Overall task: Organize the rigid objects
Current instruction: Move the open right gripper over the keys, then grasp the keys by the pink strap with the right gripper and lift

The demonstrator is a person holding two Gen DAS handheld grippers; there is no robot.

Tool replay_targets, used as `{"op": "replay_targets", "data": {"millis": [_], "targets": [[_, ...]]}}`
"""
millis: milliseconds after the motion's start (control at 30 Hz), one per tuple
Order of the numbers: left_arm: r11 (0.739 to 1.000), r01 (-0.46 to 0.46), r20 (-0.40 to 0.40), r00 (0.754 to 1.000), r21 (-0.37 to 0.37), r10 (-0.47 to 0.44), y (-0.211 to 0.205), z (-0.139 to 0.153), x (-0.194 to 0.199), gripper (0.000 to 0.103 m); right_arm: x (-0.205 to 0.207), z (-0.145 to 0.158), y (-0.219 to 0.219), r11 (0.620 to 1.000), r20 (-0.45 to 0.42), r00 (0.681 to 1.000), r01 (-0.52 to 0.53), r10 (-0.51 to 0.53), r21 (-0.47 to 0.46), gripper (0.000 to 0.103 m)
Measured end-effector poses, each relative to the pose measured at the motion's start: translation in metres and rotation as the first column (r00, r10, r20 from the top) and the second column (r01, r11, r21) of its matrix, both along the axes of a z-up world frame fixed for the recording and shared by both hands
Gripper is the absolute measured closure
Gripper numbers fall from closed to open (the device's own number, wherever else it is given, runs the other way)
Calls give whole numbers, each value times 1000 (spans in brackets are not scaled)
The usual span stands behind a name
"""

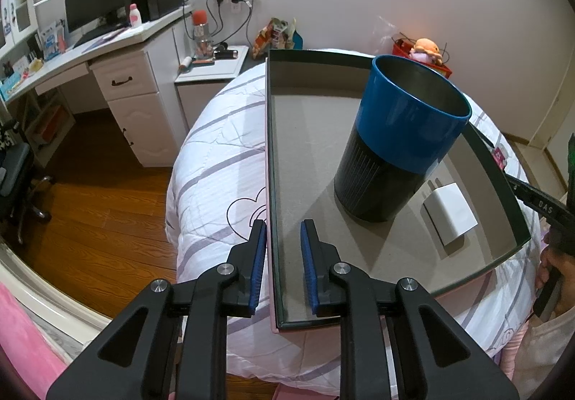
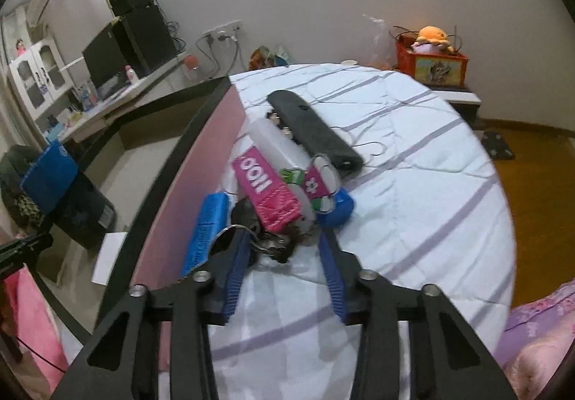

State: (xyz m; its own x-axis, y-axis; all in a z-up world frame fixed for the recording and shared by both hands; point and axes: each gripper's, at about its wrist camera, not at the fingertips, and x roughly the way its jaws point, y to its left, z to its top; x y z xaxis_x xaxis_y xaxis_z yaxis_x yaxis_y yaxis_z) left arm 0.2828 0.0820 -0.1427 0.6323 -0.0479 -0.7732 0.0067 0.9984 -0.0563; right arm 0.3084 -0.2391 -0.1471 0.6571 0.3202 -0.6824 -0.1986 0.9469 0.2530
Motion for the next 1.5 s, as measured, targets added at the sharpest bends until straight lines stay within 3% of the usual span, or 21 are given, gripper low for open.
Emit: {"op": "replay_targets", "data": {"millis": [67,133,533,633,700,733,767,800,1033,1333,1433,1467,1500], "targets": [[1000,2,0,1000,3,-2,-1,0,0,82,-1,1,2,1000,1,1000,-21,21,6,90],[1000,5,1,1000,5,-5,-2,1,-1,81,-5,2,3,1000,7,1000,-26,26,-8,95],[1000,4,0,1000,0,-4,-3,1,0,81,-54,14,-42,996,6,998,59,-59,-63,97],[1000,4,0,1000,6,-4,-3,2,0,81,-59,14,-45,998,9,999,37,-36,-55,95],[1000,3,0,1000,7,-3,-2,2,0,81,-57,15,-39,998,29,1000,8,-7,-63,73],[1000,3,-1,1000,7,-3,-2,2,0,81,-54,15,-33,997,28,1000,-8,10,-74,47],[1000,4,-1,1000,5,-4,-1,3,0,81,-51,15,-26,995,45,999,-22,26,-93,28],[1000,5,-1,1000,5,-5,-2,3,0,81,-49,14,-21,994,53,998,-34,40,-104,25],[1000,12,0,1000,1,-12,-2,3,0,81,-14,4,-3,985,12,997,-78,81,-151,25],[1000,17,-1,1000,4,-17,-2,0,1,81,16,-4,9,976,-33,986,-167,164,-137,26],[1000,18,-4,1000,4,-18,-2,0,1,81,6,-4,7,977,-8,987,-161,161,-143,47],[1000,18,-6,1000,5,-18,-2,0,1,81,3,-3,4,979,-5,986,-165,165,-117,57],[1000,17,-6,1000,6,-17,-2,0,1,81,0,-3,1,981,-10,984,-176,176,-78,60]]}}
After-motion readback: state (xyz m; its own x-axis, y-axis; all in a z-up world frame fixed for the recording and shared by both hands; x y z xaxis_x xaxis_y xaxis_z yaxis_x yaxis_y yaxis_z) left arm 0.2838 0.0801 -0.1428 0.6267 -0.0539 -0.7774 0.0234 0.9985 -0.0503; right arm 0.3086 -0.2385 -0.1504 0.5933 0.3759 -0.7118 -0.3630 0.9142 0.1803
